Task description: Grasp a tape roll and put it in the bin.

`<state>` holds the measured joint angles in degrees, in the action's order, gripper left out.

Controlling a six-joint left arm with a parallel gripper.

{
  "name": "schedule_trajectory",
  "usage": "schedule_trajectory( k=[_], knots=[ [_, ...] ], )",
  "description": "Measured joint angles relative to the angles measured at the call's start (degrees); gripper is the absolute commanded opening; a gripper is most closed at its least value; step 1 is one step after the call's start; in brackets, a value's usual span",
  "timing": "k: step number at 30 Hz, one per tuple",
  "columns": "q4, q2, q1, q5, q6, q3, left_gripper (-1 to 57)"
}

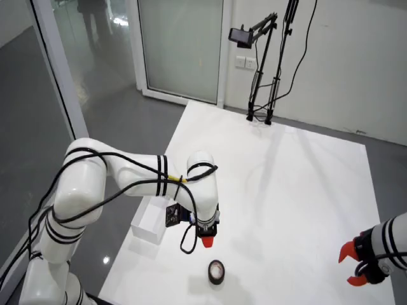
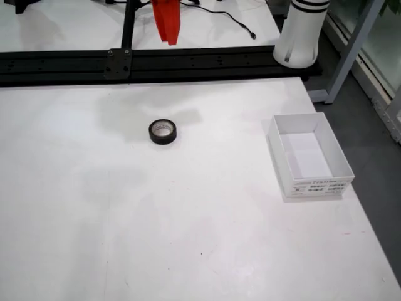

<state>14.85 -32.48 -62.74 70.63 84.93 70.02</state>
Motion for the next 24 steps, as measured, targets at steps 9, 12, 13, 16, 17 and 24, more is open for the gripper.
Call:
schedule_trajectory(
  k=[9, 12, 13, 16, 17, 24],
  knots=[
    [0.8, -4.31, 0.54, -2.5, 0.48, -0.61, 19.2],
    [1.15, -5.79, 0.72, -3.38, 0.77, -0.87, 19.4],
    [1.28, -6.34, 0.78, -3.68, 0.86, -0.98, 19.4],
    [1.52, -7.88, 0.98, -4.52, 1.06, -1.27, 19.4],
    [1.63, -8.43, 1.06, -4.86, 1.13, -1.39, 19.4],
    [1.98, -11.95, 1.44, -6.77, 1.44, -2.26, 19.5]
  ],
)
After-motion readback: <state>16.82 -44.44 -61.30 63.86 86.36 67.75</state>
